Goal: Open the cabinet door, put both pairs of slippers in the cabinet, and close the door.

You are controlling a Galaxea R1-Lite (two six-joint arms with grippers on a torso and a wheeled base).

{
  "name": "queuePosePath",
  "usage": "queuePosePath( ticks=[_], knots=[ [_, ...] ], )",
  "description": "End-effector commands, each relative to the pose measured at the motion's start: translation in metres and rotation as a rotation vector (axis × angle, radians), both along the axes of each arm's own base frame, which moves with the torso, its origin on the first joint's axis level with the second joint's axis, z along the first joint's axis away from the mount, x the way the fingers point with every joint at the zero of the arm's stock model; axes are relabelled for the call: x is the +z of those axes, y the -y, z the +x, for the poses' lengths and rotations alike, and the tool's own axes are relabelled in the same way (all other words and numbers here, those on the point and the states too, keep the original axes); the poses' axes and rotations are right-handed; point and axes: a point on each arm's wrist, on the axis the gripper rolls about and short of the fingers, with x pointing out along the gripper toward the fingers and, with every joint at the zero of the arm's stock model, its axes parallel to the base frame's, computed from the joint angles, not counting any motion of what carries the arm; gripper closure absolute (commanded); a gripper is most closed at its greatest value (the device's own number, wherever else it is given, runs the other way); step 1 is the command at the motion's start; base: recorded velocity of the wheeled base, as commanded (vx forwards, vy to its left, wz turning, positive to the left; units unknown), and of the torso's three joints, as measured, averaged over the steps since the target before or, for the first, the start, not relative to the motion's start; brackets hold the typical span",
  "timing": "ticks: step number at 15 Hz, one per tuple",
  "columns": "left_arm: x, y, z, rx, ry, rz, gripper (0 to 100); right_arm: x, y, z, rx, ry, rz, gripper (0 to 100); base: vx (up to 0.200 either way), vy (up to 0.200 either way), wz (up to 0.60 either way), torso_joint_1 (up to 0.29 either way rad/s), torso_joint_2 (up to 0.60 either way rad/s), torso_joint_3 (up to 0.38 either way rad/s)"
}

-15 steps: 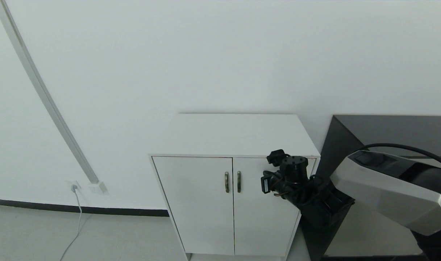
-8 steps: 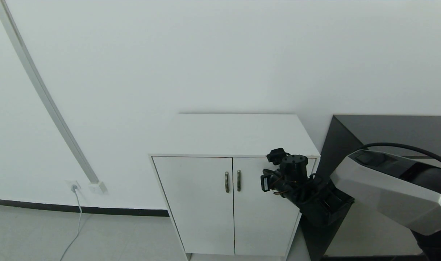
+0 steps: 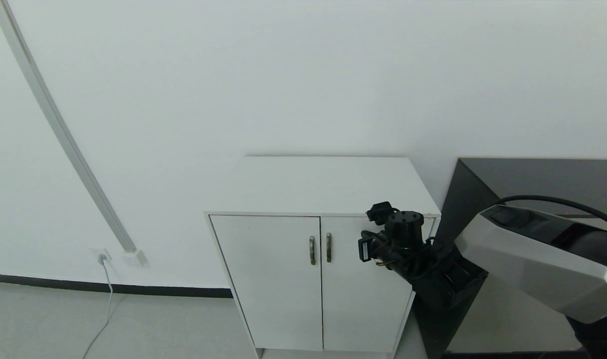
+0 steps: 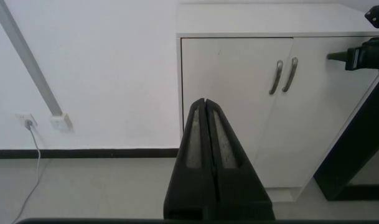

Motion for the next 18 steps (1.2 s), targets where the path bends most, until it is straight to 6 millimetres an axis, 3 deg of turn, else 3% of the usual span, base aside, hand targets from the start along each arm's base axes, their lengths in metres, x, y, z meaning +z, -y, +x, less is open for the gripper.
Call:
queuePosePath(
  ticks=[1,4,7,9,11,13,15,18],
  knots=[
    [0.000,0.000,0.000,0.000,-0.001,0.000,100,0.004,0.001,-0.001,-0.002,0.006,0.005,100,0.000,0.000,0.00,0.000,0.00,0.000],
    [0.000,0.000,0.000,0.000,-0.001,0.003,100,0.030,0.006,-0.029,0.022,0.011,0.001,100,0.000,0.000,0.00,0.000,0.00,0.000],
    [0.000,0.000,0.000,0.000,-0.001,0.001,100,0.076,0.029,-0.072,0.027,0.065,0.033,100,0.000,0.000,0.00,0.000,0.00,0.000],
    [0.000,0.000,0.000,0.000,-0.001,0.001,100,0.107,0.064,-0.104,-0.012,0.102,0.043,100,0.000,0.000,0.00,0.000,0.00,0.000],
    [0.000,0.000,0.000,0.000,-0.001,0.001,100,0.125,0.109,-0.136,-0.087,0.140,0.004,100,0.000,0.000,0.00,0.000,0.00,0.000],
    [0.000,0.000,0.000,0.000,-0.001,0.001,100,0.131,0.146,-0.171,-0.165,0.156,-0.002,100,0.000,0.000,0.00,0.000,0.00,0.000],
    [0.000,0.000,0.000,0.000,-0.001,0.001,100,0.122,0.187,-0.216,-0.289,0.139,-0.020,100,0.000,0.000,0.00,0.000,0.00,0.000],
    [0.000,0.000,0.000,0.002,-0.001,0.000,100,0.112,0.214,-0.269,-0.396,0.130,-0.029,100,0.000,0.000,0.00,0.000,0.00,0.000]
  ],
)
